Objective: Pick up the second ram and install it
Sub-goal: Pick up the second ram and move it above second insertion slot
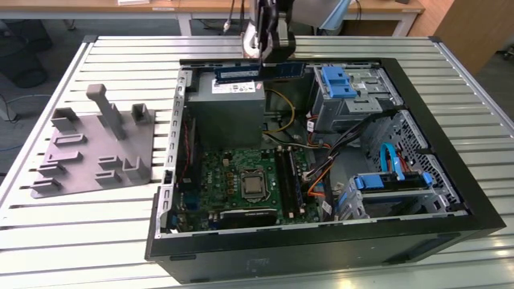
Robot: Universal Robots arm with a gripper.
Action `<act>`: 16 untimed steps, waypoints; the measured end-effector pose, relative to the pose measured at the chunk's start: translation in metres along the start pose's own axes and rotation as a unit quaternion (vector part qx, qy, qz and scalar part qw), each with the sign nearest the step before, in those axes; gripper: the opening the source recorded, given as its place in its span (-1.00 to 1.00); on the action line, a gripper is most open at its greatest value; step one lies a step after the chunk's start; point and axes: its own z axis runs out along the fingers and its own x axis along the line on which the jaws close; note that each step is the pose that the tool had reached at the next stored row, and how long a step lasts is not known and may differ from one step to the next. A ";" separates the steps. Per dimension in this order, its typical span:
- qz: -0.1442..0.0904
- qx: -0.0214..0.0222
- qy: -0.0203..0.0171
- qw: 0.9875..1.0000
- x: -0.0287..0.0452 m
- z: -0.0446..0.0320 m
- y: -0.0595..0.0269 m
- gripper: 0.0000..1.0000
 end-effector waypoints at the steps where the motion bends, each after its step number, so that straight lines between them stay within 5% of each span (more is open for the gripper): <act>1: 0.000 0.000 0.000 1.000 0.0001 0.0003 -0.0011 -0.72; 16: 0.000 0.000 0.000 1.000 0.0046 0.0019 -0.0032 -0.72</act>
